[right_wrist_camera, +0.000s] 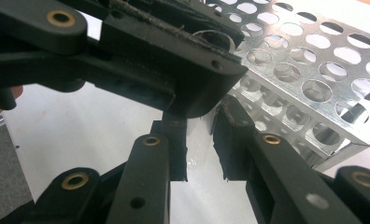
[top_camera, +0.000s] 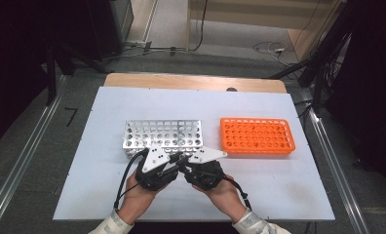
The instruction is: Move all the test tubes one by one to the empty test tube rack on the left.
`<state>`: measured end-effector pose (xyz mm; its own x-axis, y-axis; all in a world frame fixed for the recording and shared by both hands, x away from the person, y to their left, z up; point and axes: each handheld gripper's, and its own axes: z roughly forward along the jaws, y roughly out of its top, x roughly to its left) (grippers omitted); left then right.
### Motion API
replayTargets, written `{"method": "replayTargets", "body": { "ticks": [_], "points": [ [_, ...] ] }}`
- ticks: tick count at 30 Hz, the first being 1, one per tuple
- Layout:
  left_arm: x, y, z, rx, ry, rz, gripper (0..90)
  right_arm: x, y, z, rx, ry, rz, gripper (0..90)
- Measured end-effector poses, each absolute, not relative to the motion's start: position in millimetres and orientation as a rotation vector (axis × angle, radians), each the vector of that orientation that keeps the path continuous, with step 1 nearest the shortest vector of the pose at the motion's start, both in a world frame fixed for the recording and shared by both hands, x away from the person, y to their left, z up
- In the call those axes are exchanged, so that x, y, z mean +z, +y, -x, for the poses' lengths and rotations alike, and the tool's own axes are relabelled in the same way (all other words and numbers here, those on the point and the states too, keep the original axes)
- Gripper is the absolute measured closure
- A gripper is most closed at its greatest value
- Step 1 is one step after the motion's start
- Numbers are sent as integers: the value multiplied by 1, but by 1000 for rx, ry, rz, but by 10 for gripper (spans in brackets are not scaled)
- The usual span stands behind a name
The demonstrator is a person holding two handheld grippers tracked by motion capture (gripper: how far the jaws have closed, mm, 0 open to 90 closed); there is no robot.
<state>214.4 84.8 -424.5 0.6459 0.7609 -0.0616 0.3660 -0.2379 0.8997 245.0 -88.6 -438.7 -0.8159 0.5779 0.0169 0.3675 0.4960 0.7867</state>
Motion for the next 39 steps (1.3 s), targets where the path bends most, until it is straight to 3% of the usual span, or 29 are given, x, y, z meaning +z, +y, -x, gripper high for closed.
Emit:
{"method": "replayTargets", "body": {
  "ticks": [5,15,22,39],
  "points": [
    [-424,85,-215,478,902,-1843,750,-438,-89,-245,1225,2493,-807,723],
    [-419,93,-218,507,936,-1812,752,-435,-96,-247,1241,2485,-804,462],
    [-412,104,-222,526,967,-1763,752,-436,-106,-253,1229,2476,-837,367],
    [-396,123,-237,576,1023,-1684,753,-436,-127,-259,1206,2440,-906,341]
  ]
}}
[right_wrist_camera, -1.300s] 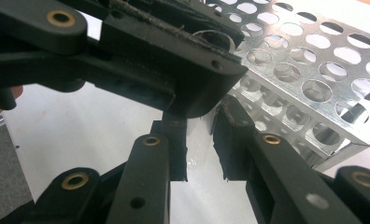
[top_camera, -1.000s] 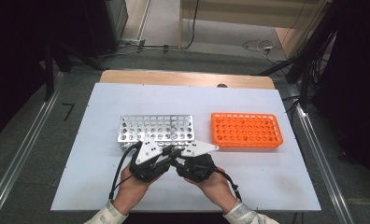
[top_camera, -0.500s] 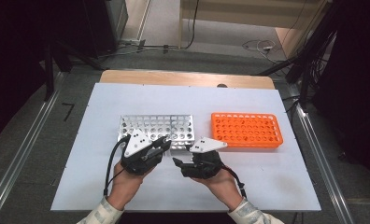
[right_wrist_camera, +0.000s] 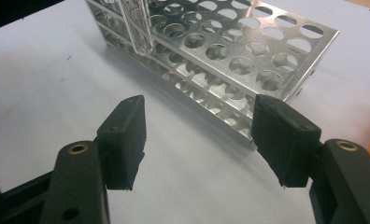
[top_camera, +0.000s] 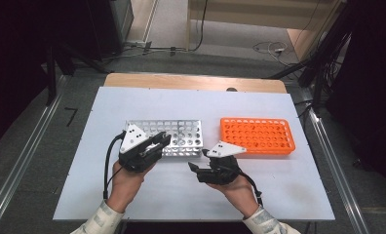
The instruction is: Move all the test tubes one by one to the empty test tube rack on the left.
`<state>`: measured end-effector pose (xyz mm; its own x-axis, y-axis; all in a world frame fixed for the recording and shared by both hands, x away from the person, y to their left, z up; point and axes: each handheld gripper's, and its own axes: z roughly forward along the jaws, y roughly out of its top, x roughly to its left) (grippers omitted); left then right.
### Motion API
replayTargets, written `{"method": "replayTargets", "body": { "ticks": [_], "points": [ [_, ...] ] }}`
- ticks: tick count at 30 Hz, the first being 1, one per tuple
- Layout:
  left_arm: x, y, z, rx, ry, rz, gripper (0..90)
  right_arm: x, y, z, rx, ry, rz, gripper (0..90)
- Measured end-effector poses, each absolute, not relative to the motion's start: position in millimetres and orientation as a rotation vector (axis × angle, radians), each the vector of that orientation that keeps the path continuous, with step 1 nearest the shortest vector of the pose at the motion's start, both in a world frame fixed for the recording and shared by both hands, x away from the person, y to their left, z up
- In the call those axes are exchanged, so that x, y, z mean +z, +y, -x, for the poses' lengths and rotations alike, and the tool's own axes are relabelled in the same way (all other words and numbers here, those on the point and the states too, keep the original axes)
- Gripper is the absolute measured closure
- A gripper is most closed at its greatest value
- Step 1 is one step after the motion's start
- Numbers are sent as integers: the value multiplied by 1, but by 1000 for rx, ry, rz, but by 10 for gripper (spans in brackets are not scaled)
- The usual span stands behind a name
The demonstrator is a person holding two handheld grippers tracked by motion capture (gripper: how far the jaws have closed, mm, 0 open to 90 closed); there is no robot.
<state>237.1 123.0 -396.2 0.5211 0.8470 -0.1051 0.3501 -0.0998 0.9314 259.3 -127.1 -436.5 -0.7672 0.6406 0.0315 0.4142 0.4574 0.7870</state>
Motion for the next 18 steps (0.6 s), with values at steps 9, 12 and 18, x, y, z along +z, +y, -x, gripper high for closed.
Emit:
{"method": "replayTargets", "body": {
  "ticks": [9,12,18],
  "points": [
    [-393,132,-246,655,1057,-1668,752,-434,-133,-260,1213,2422,-926,341],
    [-394,136,-251,670,1080,-1658,752,-433,-134,-260,1215,2414,-931,342],
    [-399,140,-259,692,1106,-1668,752,-433,-136,-260,1215,2411,-943,342]
  ]
}}
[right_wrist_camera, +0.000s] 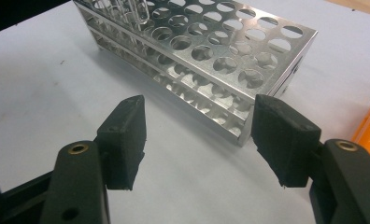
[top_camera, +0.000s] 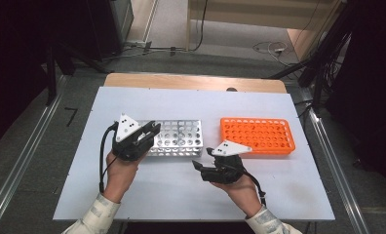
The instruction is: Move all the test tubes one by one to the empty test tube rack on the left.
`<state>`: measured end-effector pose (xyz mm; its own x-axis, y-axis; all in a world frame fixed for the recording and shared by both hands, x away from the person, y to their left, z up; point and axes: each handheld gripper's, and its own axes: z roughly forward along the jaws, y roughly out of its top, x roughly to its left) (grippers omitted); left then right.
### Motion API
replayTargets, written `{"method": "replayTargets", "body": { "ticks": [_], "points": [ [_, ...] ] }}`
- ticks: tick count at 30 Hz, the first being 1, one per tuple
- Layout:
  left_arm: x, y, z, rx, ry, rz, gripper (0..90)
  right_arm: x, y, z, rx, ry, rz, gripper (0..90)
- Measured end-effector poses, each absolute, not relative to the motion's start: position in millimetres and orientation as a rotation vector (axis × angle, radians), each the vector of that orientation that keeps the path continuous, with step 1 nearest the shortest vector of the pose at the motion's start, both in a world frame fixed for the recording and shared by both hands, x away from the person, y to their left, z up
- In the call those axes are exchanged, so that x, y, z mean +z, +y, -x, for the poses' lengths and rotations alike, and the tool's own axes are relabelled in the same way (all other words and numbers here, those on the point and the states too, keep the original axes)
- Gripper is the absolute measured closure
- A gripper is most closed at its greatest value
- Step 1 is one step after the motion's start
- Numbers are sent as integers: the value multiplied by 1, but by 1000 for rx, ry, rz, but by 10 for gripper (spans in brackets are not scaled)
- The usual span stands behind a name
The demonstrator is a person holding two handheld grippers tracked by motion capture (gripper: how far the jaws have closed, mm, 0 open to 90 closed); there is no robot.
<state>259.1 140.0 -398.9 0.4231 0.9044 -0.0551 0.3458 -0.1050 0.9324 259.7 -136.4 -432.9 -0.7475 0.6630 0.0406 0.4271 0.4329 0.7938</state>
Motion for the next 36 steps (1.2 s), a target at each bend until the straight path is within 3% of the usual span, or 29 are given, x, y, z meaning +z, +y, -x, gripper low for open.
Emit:
{"method": "replayTargets", "body": {
  "ticks": [14,31,36],
  "points": [
    [-424,130,-267,711,1121,-1769,751,-433,-138,-259,1215,2413,-935,342],
    [-426,129,-266,702,1121,-1780,703,-432,-140,-260,1213,2409,-940,342],
    [-422,130,-264,691,1130,-1752,594,-433,-142,-262,1212,2396,-952,342]
  ]
}}
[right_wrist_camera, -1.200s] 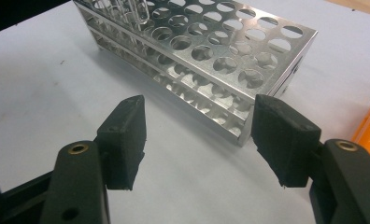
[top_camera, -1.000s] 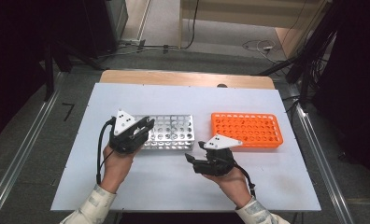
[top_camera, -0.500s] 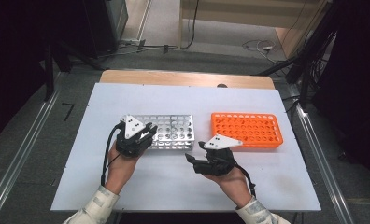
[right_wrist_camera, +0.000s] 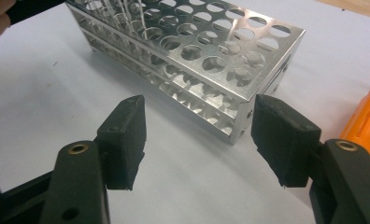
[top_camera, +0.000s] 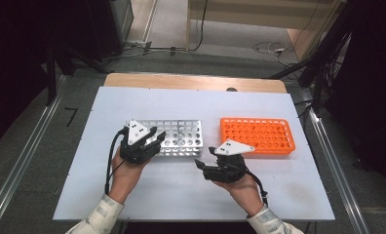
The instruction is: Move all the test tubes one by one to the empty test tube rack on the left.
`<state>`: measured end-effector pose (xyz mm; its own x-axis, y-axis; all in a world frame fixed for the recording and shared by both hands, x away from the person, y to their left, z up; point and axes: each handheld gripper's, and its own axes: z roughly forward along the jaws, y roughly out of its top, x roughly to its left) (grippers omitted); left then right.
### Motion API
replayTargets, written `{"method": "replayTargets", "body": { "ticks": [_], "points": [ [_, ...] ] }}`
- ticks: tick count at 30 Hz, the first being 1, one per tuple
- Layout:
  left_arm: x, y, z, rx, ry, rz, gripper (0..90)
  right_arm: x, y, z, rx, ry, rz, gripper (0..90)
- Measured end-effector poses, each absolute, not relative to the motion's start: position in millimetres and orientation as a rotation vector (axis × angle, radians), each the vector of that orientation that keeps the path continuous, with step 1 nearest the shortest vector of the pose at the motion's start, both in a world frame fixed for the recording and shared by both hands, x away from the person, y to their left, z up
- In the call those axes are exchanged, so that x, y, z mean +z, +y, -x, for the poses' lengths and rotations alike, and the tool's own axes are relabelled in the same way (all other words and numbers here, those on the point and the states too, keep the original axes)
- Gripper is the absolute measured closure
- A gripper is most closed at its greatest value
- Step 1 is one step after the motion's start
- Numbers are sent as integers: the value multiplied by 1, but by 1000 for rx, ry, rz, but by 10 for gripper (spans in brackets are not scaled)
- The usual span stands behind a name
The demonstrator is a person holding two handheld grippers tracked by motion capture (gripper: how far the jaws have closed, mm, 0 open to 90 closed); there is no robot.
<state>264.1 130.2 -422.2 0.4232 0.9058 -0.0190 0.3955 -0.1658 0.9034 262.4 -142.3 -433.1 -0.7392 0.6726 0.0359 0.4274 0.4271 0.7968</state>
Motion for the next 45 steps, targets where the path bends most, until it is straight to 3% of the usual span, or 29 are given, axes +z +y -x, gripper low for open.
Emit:
{"method": "replayTargets", "body": {
  "ticks": [8,13,32,45],
  "points": [
    [-418,129,-258,684,1144,-1710,374,-435,-148,-266,1209,2381,-973,341],
    [-415,129,-253,662,1148,-1704,287,-436,-155,-268,1201,2361,-996,340],
    [-426,162,-216,691,1233,-1645,157,-438,-195,-271,1168,2257,-1053,303],
    [-442,198,-204,776,1351,-1586,158,-441,-235,-266,1151,2171,-1118,285]
  ]
}}
